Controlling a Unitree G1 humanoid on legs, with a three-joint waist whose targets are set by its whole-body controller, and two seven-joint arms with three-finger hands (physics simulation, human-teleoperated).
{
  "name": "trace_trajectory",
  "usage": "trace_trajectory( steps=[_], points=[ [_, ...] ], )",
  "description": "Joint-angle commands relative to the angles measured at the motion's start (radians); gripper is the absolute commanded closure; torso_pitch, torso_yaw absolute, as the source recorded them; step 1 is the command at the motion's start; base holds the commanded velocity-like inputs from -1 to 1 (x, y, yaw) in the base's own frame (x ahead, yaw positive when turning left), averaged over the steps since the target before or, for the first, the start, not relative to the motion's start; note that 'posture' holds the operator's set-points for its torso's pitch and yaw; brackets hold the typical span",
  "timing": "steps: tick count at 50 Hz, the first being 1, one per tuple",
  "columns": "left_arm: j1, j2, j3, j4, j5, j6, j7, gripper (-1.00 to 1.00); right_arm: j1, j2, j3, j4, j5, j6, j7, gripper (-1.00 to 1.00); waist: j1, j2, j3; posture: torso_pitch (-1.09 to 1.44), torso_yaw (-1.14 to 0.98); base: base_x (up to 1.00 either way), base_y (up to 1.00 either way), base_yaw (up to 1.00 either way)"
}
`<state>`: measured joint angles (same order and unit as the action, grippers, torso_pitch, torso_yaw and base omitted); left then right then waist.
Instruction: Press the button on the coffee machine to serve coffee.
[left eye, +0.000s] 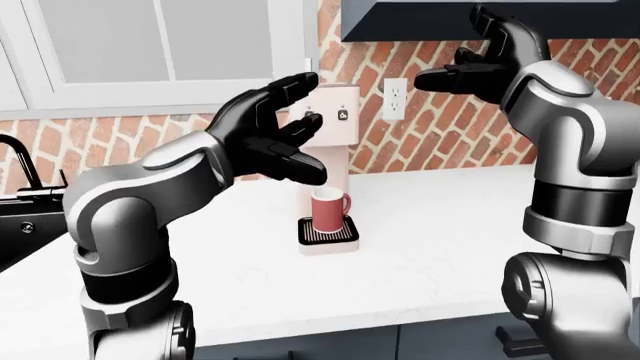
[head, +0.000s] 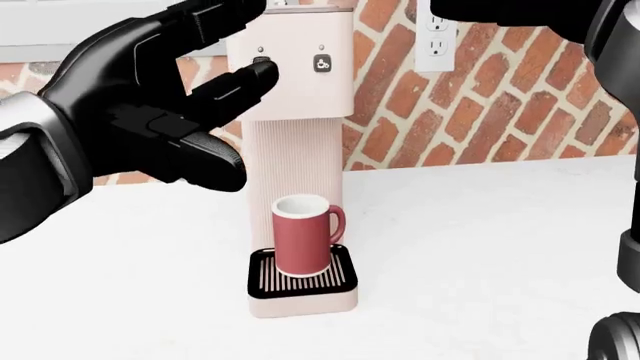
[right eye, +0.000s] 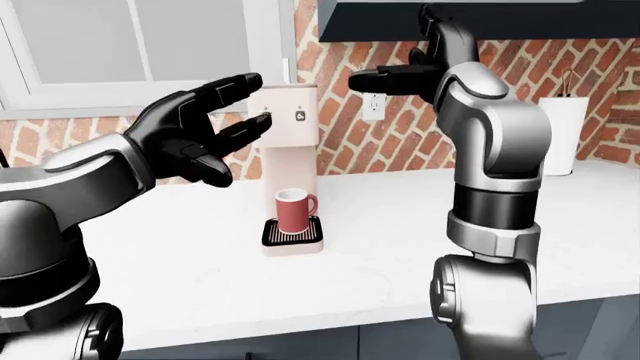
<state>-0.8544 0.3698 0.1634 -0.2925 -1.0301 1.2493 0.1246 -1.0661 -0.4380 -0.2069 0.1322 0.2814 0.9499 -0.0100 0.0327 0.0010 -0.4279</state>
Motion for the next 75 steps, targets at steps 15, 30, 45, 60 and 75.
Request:
trace_trajectory(
  steps=[15, 30, 45, 60, 75],
  points=[
    [-0.046, -0.009, 0.019, 0.047, 0.122, -0.043, -0.087, -1.0, -0.042, -0.006, -0.001, -0.013, 0.004, -0.027, -0.006, -1.0, -0.001, -0.006, 0.002, -0.73, 0.0, 0.0, 0.0, 0.0],
    [-0.079, -0.04, 0.002, 0.115, 0.217, -0.07, -0.15, -1.0, -0.03, -0.009, -0.005, -0.015, 0.006, -0.034, -0.004, -1.0, 0.0, -0.011, 0.002, -0.73, 0.0, 0.0, 0.0, 0.0],
    [-0.066, -0.063, -0.005, 0.161, 0.314, -0.1, -0.223, -1.0, -0.01, -0.002, -0.007, -0.027, 0.015, -0.04, -0.014, -1.0, -0.001, -0.014, 0.0, -0.73, 0.0, 0.0, 0.0, 0.0],
    [-0.1, -0.074, -0.011, 0.229, 0.369, -0.129, -0.262, -1.0, 0.003, 0.002, -0.005, -0.027, 0.018, -0.049, -0.016, -1.0, -0.001, -0.017, 0.0, -0.73, 0.0, 0.0, 0.0, 0.0],
    [-0.127, -0.098, -0.025, 0.325, 0.437, -0.181, -0.305, -1.0, 0.0, -0.003, -0.008, -0.024, 0.019, -0.05, -0.016, -1.0, -0.001, -0.02, -0.001, -0.73, 0.0, 0.0, 0.0, 0.0]
  ],
)
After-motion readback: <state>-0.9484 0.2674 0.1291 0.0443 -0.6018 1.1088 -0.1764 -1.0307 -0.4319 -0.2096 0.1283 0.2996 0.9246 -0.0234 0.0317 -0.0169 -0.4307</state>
